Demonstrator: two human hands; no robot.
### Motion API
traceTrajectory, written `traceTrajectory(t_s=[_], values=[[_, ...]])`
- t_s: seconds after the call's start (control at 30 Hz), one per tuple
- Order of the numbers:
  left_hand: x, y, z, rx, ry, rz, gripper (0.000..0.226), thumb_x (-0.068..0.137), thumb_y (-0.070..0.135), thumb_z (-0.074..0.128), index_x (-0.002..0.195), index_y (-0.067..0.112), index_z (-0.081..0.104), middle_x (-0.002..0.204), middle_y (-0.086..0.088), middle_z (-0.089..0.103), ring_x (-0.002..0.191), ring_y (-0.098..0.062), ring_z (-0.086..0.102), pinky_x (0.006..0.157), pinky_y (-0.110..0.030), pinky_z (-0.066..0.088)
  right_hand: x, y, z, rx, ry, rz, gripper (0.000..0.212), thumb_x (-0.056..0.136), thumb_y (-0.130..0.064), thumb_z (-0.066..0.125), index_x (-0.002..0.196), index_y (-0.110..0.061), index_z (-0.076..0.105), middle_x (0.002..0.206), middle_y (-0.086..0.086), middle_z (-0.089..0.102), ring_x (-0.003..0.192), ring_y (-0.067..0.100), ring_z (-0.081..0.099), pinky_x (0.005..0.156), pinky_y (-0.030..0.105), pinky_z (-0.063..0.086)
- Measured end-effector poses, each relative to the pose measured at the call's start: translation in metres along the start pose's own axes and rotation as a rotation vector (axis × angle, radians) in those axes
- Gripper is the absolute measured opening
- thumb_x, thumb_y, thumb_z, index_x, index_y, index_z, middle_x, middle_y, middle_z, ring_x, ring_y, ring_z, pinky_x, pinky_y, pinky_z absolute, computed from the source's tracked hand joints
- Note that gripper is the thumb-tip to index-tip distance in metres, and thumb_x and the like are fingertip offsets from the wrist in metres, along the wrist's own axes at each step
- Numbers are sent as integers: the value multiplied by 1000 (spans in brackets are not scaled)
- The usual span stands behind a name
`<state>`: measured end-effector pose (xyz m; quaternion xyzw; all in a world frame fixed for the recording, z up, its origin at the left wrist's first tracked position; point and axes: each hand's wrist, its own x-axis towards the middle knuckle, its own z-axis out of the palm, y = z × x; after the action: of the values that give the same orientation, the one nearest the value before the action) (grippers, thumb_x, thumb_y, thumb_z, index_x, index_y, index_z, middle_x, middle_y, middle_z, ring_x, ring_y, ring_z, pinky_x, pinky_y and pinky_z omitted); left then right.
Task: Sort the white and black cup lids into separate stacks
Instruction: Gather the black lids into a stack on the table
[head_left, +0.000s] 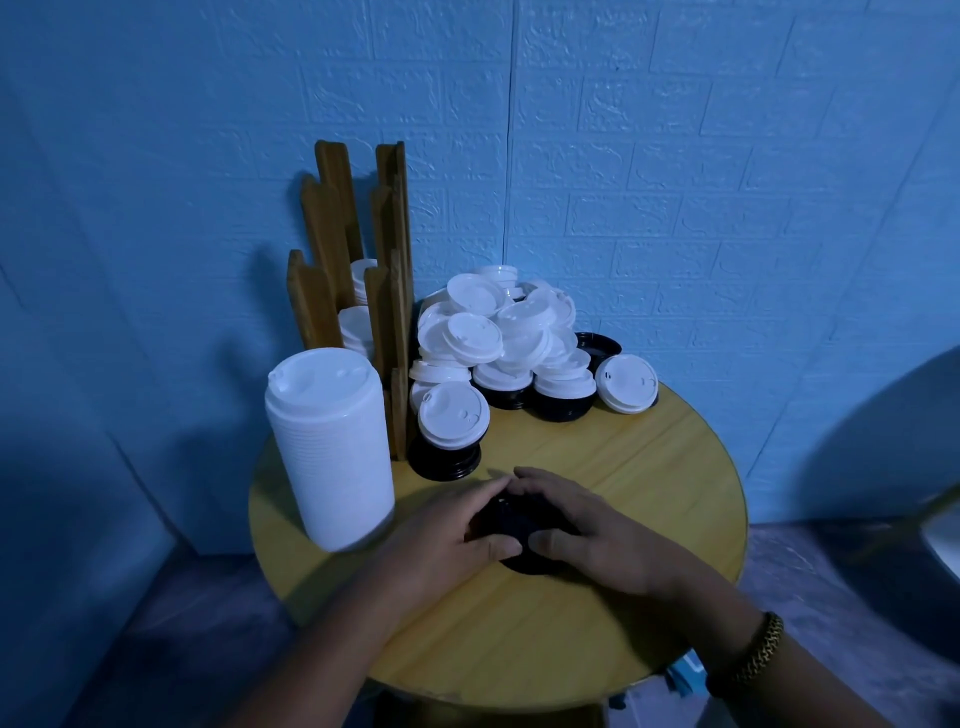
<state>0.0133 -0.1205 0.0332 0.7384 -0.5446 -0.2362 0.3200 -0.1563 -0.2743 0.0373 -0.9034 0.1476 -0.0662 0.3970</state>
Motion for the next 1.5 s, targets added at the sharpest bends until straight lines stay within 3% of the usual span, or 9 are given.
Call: traceTrajectory(t_s=[0.17,0.3,0.47,0.6,0.83,1.13,1.33,1.4,1.5], values=[[2,0,-1,33,17,-2,74,96,49,65,158,47,24,151,27,34,137,7,32,110,-24,36,11,-4,-2,21,-19,15,51,88,-47,54,137,-47,44,149,-18,41,136,1,38,114,37,35],[1,6,3,82,49,-18,73,92,55,66,154,45,29,143,25,39,134,1,39,102,-25,42,34,-15,-8,251,88,66,19,97,-42,59,107,-26,64,103,-2,70,94,13,66,88,39,53],[5,2,5,107,85,-60,86,89,65,65,159,39,23,164,12,29,147,-11,33,116,-36,39,79,-22,-16,250,470,217,46,89,-50,68,90,-5,64,74,1,57,67,11,53,63,30,43],[4,0,5,94,95,-81,87,88,64,66,159,41,22,164,13,29,147,-10,33,118,-38,38,108,-30,-19,289,424,349,54,82,-60,70,70,-11,53,71,7,47,65,18,46,62,31,37],[1,3,4,96,101,-83,84,90,61,66,159,42,22,163,13,30,147,-10,33,116,-32,36,122,-33,-16,482,350,382,46,86,-30,77,58,-15,44,50,-4,41,43,8,42,47,20,37],[1,-2,5,43,112,-61,83,86,65,68,155,47,26,159,18,35,140,-3,38,115,-32,38,56,-1,-57,515,509,436,37,88,-43,71,82,-7,69,73,2,64,57,13,47,50,25,35],[2,-3,7,73,118,-74,88,84,70,66,157,46,23,162,17,32,143,-6,37,117,-40,39,14,40,-82,-27,605,723,43,93,-44,64,74,-5,62,65,7,62,57,21,55,53,28,40],[2,-2,6,64,116,-78,88,84,70,66,157,46,23,162,17,31,144,-7,36,116,-41,40,14,43,-80,-280,588,770,46,93,-54,58,89,-7,59,83,8,64,74,25,60,59,32,44],[0,0,5,72,119,-79,88,85,67,68,157,45,23,162,16,32,144,-7,36,116,-39,39,28,29,-64,-489,704,470,26,95,-38,58,107,-15,59,107,6,59,96,26,57,71,34,43]])
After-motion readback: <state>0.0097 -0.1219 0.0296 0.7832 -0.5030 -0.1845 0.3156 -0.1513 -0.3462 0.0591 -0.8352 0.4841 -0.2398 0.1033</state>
